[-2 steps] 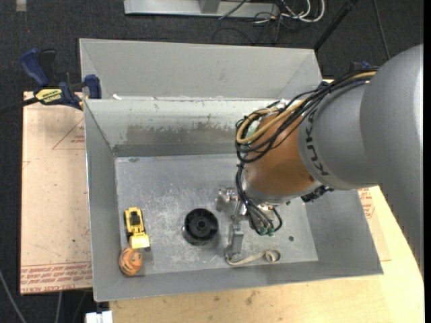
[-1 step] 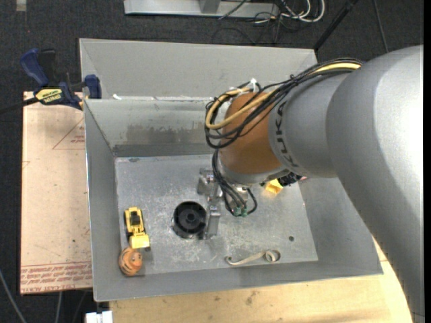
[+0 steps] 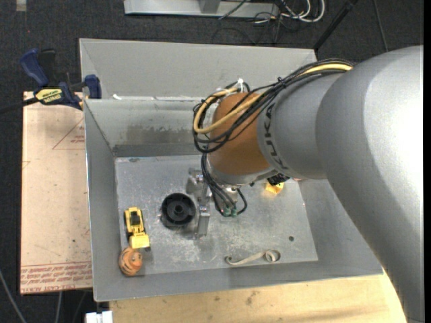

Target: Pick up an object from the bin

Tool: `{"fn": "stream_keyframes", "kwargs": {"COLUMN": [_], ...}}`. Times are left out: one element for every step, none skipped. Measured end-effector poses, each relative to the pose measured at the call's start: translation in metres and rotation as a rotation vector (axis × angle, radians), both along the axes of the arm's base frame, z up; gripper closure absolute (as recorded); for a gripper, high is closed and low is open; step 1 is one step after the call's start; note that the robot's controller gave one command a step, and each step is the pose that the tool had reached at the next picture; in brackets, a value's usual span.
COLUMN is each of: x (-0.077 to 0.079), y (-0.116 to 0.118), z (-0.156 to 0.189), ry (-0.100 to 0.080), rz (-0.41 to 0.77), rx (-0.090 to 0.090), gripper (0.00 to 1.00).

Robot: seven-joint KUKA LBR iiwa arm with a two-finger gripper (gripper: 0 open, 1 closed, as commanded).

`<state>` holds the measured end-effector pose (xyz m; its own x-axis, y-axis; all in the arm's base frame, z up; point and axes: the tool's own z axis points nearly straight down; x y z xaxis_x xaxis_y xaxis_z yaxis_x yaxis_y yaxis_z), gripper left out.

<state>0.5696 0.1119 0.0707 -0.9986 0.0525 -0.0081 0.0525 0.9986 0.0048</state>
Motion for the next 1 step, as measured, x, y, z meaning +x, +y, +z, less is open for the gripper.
{"fn": "stream_keyframes", "kwargs": {"x": [-0.0198], "y": [0.0169], "z": [-0.0011], "ry": [0.007], "rz": [0.058], "rx": [-0.005], "gripper": [0.0]}}
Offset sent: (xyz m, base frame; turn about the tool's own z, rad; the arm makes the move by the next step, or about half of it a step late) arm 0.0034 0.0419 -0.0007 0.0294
